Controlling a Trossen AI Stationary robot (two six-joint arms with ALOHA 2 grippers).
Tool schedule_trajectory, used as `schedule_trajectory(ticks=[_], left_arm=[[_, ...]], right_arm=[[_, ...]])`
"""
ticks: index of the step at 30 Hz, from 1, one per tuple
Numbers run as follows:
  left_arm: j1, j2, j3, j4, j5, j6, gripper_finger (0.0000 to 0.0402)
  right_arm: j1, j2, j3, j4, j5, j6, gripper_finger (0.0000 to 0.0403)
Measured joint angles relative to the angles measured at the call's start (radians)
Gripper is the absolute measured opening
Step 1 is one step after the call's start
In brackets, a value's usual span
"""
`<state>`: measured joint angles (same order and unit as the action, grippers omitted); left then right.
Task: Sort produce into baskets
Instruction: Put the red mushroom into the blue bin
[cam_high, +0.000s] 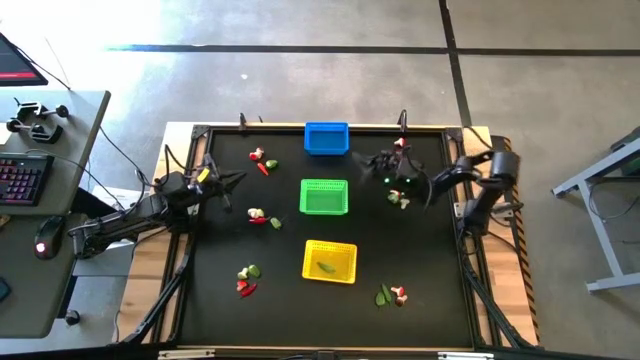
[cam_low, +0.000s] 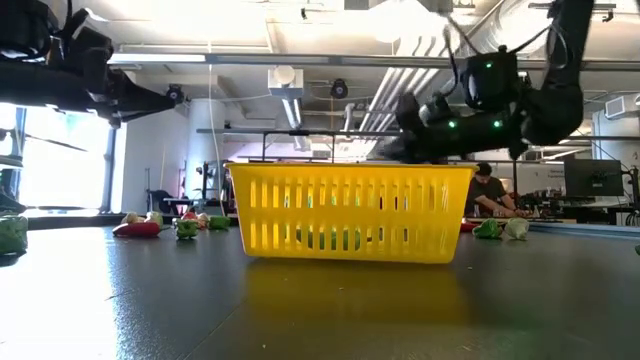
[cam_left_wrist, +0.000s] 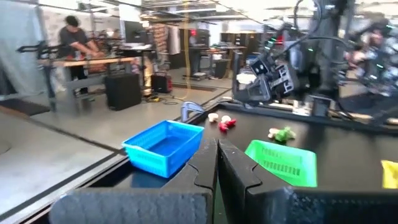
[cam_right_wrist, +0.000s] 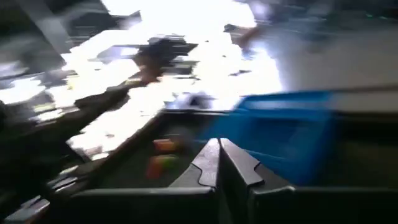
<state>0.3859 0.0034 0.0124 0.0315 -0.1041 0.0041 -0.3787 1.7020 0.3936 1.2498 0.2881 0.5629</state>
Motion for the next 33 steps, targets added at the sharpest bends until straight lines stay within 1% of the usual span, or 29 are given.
schedule_trajectory(ticks=[2, 5, 8, 10, 12, 13, 15, 19, 21, 25, 29, 31, 33], left_arm=[[0.0, 0.0, 0.0, 0.0, -0.026, -0.018, 0.0], [0.0, 0.0, 0.0, 0.0, -0.032, -0.026, 0.0], [0.0, 0.0, 0.0, 0.0, -0.033, -0.036, 0.0], [0.0, 0.0, 0.0, 0.0, -0.034, -0.054, 0.0], [0.0, 0.0, 0.0, 0.0, -0.034, -0.07, 0.0], [0.0, 0.001, 0.0, 0.0, -0.034, -0.074, 0.0], [0.0, 0.003, 0.0, -0.001, -0.035, -0.074, 0.0], [0.0, 0.008, 0.0, 0.0, -0.037, -0.073, 0.0], [0.0, 0.013, 0.0, 0.0, -0.037, -0.073, 0.0], [0.0, 0.024, 0.0, 0.0, -0.037, -0.072, 0.0], [0.0, 0.034, 0.0, -0.001, -0.037, -0.072, 0.0], [0.0, 0.038, 0.0, 0.0, -0.037, -0.072, 0.0], [0.0, 0.045, 0.0, 0.0, -0.037, -0.072, 0.0]], right_arm=[[-0.034, -0.075, -0.005, -0.18, 0.085, 0.055, 0.0], [-0.094, -0.185, 0.035, -0.549, 0.157, 0.115, 0.0], [-0.165, -0.265, 0.126, -0.927, 0.173, 0.137, 0.0], [-0.216, -0.285, 0.202, -1.162, 0.172, 0.137, 0.0], [-0.268, -0.282, 0.271, -1.349, 0.169, 0.136, 0.0], [-0.296, -0.275, 0.304, -1.409, 0.153, 0.135, 0.0], [-0.352, -0.252, 0.355, -1.48, 0.085, 0.117, 0.0], [-0.434, -0.17, 0.43, -1.525, 0.0, 0.079, 0.0011], [-0.46, -0.121, 0.47, -1.563, -0.009, 0.075, 0.003], [-0.487, -0.028, 0.555, -1.635, 0.0, 0.042, 0.009], [-0.488, 0.036, 0.633, -1.688, 0.055, 0.023, 0.0148], [-0.488, 0.06, 0.662, -1.699, 0.037, 0.008, 0.0165], [-0.488, 0.082, 0.678, -1.717, 0.025, 0.005, 0.0172]])
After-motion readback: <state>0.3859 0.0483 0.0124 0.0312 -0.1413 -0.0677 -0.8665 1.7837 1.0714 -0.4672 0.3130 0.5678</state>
